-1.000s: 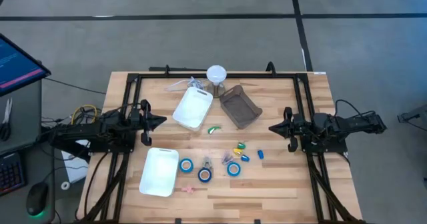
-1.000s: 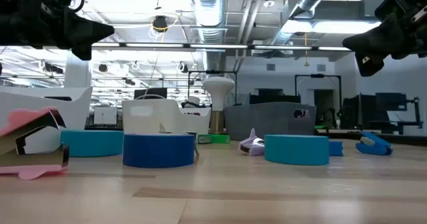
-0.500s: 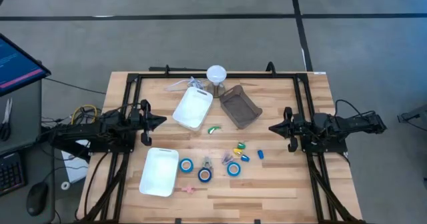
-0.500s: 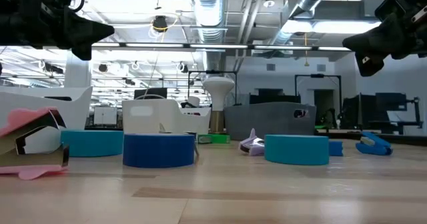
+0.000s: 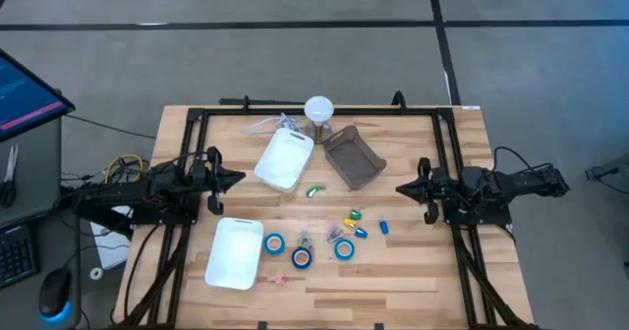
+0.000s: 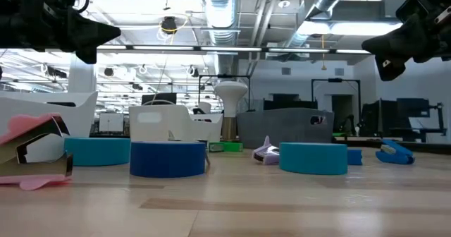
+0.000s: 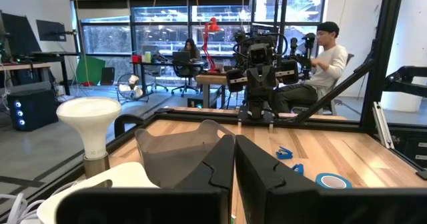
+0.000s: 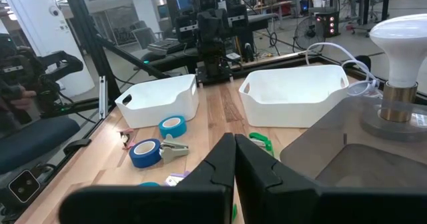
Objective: Pick and place Stapler, Stapler remover, tape
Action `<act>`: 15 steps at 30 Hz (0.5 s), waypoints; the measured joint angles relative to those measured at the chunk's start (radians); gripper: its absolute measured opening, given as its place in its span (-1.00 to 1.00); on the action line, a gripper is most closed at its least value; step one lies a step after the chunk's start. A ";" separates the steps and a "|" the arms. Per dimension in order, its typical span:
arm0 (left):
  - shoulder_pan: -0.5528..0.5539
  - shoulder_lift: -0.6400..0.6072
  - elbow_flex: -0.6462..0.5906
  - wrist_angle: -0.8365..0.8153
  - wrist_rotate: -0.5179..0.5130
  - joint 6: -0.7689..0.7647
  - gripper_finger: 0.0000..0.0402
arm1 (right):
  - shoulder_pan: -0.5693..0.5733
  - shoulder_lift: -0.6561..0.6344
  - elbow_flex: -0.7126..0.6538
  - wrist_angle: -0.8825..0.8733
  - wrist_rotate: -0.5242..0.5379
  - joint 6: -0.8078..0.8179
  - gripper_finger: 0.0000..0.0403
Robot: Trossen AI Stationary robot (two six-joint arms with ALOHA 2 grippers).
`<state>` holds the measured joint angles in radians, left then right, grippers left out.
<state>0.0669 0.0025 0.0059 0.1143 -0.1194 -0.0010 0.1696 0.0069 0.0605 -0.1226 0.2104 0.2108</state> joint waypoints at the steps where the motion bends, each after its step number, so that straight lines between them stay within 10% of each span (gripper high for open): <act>1: 0.000 0.000 0.000 0.000 0.000 -0.001 -0.96 | 0.000 0.000 0.000 0.000 0.000 0.000 -1.00; 15: 0.000 0.000 0.000 0.006 0.000 -0.041 -0.96 | -0.001 0.000 -0.001 0.004 0.000 0.000 -1.00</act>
<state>0.0666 0.0025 0.0059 0.1207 -0.1192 -0.0422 0.1685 0.0071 0.0598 -0.1188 0.2108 0.2104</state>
